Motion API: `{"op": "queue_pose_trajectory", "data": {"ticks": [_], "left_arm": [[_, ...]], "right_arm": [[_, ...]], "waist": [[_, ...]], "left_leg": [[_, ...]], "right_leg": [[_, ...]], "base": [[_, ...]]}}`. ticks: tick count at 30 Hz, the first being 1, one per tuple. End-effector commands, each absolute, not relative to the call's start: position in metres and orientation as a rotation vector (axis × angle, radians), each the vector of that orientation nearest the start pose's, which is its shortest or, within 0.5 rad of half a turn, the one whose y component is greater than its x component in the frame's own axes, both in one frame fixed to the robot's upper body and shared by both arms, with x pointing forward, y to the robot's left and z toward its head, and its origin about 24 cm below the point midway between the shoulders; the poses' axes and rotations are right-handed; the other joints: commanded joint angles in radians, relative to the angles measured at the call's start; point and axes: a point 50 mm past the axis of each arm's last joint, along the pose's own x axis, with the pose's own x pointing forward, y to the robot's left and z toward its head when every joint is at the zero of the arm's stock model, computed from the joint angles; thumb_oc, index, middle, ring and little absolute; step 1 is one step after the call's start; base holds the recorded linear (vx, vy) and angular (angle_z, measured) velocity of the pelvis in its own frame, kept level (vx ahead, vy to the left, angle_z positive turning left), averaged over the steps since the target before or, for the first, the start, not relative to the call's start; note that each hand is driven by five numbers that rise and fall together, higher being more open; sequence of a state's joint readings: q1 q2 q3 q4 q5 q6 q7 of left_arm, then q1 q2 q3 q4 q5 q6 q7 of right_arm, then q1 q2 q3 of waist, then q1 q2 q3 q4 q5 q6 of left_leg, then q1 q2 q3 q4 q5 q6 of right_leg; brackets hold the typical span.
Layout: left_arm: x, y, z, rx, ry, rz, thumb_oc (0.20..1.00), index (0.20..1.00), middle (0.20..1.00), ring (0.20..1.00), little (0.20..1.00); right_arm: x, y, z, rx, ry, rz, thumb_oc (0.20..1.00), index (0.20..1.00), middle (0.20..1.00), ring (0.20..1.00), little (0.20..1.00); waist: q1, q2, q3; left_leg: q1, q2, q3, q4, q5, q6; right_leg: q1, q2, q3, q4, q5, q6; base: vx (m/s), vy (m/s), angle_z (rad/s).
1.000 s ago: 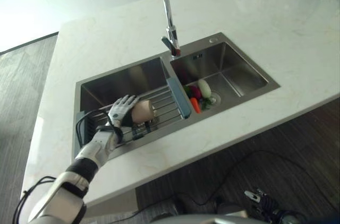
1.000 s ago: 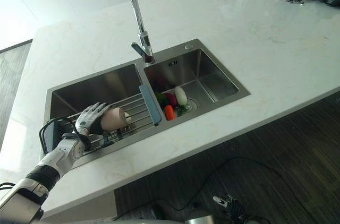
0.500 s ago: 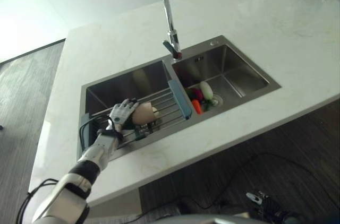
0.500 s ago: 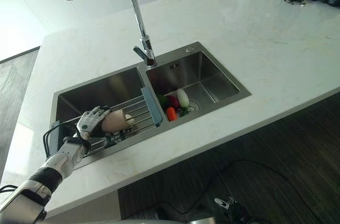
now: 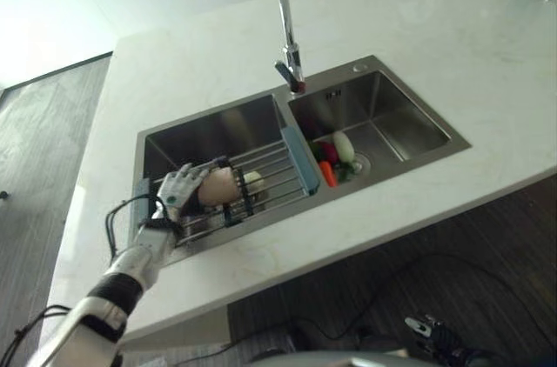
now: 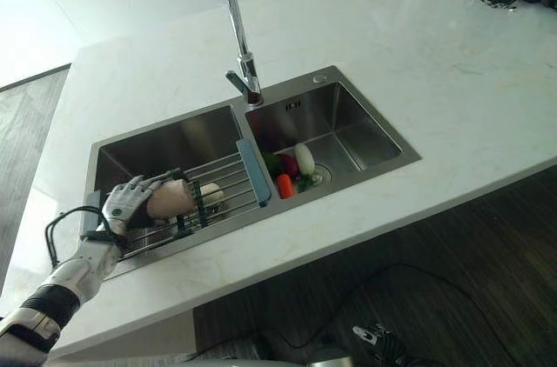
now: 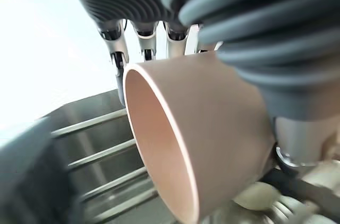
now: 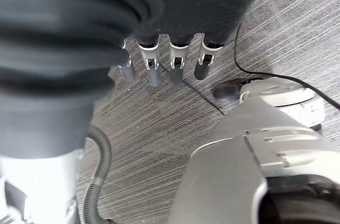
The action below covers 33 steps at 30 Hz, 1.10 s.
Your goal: Place the dishes in the dishwasher.
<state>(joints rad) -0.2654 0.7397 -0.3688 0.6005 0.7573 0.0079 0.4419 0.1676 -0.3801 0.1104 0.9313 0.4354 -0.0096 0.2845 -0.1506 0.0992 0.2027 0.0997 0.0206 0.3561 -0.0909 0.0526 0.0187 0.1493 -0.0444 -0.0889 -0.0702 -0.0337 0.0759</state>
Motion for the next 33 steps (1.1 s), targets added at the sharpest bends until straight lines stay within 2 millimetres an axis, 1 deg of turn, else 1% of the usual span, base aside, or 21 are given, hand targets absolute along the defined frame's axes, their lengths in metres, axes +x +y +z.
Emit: {"op": "queue_pose_trajectory", "data": {"ticks": [1,5,6,7,9,12,13,16,17,22,29,33], "left_arm": [[0.291,0.337,0.093,1.486,-0.026,0.475,0.2,0.2,0.2,0.2,0.2],[0.292,0.343,0.121,1.414,-0.132,0.585,0.2,0.2,0.2,0.2,0.2],[0.291,0.344,0.131,1.396,-0.177,0.609,0.2,0.2,0.2,0.2,0.2],[0.29,0.343,0.137,1.392,-0.21,0.617,0.2,0.2,0.2,0.2,0.2],[0.289,0.342,0.14,1.39,-0.232,0.62,0.2,0.2,0.2,0.2,0.2],[0.287,0.332,0.153,1.384,-0.341,0.613,0.2,0.2,0.2,0.2,0.2],[0.285,0.325,0.158,1.372,-0.406,0.612,0.2,0.2,0.2,0.2,0.2],[0.282,0.313,0.17,1.306,-0.51,0.613,0.2,0.2,0.2,0.2,0.2],[0.279,0.307,0.177,1.267,-0.562,0.604,0.2,0.2,0.2,0.2,0.2],[0.271,0.289,0.185,1.073,-0.687,0.594,0.2,0.2,0.2,0.2,0.2],[0.262,0.264,0.184,0.821,-0.778,0.483,0.2,0.2,0.2,0.2,0.2],[0.254,0.26,0.184,0.707,-0.783,0.459,0.2,0.2,0.2,0.2,0.2]], "right_arm": [[0.093,-0.252,-0.136,0.179,0.975,-0.061,1.0,1.0,1.0,1.0,1.0],[0.088,-0.247,-0.138,0.199,0.97,-0.076,1.0,1.0,1.0,1.0,1.0],[0.087,-0.244,-0.139,0.206,0.969,-0.08,1.0,1.0,1.0,1.0,1.0],[0.087,-0.243,-0.139,0.21,0.97,-0.08,1.0,1.0,1.0,1.0,1.0],[0.086,-0.242,-0.139,0.212,0.971,-0.08,1.0,1.0,1.0,1.0,1.0],[0.083,-0.237,-0.141,0.224,0.973,-0.083,1.0,1.0,1.0,1.0,1.0],[0.081,-0.236,-0.142,0.23,0.975,-0.083,1.0,1.0,1.0,1.0,1.0],[0.081,-0.232,-0.143,0.241,0.973,-0.087,1.0,1.0,1.0,1.0,1.0],[0.08,-0.231,-0.143,0.246,0.973,-0.087,1.0,1.0,1.0,1.0,1.0],[0.076,-0.223,-0.146,0.261,0.974,-0.086,1.0,1.0,1.0,1.0,1.0],[0.077,-0.216,-0.149,0.269,0.973,-0.076,1.0,1.0,1.0,1.0,1.0],[0.083,-0.215,-0.148,0.265,0.966,-0.065,1.0,1.0,1.0,1.0,1.0]], "waist": [[0.019,-0.023,0.025],[0.024,-0.029,0.023],[0.027,-0.031,0.021],[0.029,-0.032,0.019],[0.031,-0.033,0.019],[0.038,-0.038,0.014],[0.041,-0.04,0.012],[0.051,-0.042,0.006],[0.055,-0.043,0.001],[0.072,-0.05,-0.014],[0.103,-0.058,-0.032],[0.133,-0.059,-0.041]], "left_leg": [[0.03,-0.011,-0.065,0.018,-0.053,-0.037],[0.031,-0.007,-0.067,0.019,-0.055,-0.038],[0.032,-0.006,-0.068,0.018,-0.057,-0.039],[0.034,-0.005,-0.068,0.017,-0.059,-0.04],[0.035,-0.004,-0.068,0.017,-0.06,-0.04],[0.041,-0.003,-0.069,0.014,-0.064,-0.041],[0.045,-0.003,-0.07,0.013,-0.068,-0.039],[0.051,-0.003,-0.074,0.009,-0.072,-0.038],[0.052,-0.002,-0.077,0.008,-0.073,-0.039],[0.057,0.001,-0.082,0.004,-0.076,-0.041],[0.063,0.003,-0.111,0.004,-0.079,-0.043],[0.066,0.003,-0.133,0.005,-0.075,-0.044]], "right_leg": [[-0.093,-0.081,-0.119,0.068,0.065,0.076],[-0.093,-0.08,-0.12,0.069,0.063,0.077],[-0.09,-0.079,-0.122,0.068,0.062,0.078],[-0.088,-0.078,-0.122,0.066,0.061,0.078],[-0.087,-0.078,-0.123,0.065,0.06,0.078],[-0.078,-0.077,-0.129,0.062,0.058,0.079],[-0.073,-0.076,-0.131,0.061,0.055,0.078],[-0.062,-0.075,-0.138,0.055,0.052,0.078],[-0.058,-0.075,-0.141,0.054,0.049,0.077],[-0.04,-0.074,-0.161,0.048,0.041,0.076],[-0.013,-0.064,-0.185,0.048,0.022,0.063],[0.002,-0.059,-0.201,0.056,0.007,0.051]], "base": [[0.01,-0.02,0.07],[0.0,-0.041,0.06],[0.0,-0.048,0.04],[0.0,-0.031,0.04],[0.0,-0.009,0.02],[0.0,-0.017,0.05],[-0.01,-0.021,0.07],[-0.01,-0.014,0.04],[-0.02,-0.01,0.04],[-0.04,-0.017,0.1],[-0.08,-0.028,0.13],[-0.08,-0.049,0.24]]}}
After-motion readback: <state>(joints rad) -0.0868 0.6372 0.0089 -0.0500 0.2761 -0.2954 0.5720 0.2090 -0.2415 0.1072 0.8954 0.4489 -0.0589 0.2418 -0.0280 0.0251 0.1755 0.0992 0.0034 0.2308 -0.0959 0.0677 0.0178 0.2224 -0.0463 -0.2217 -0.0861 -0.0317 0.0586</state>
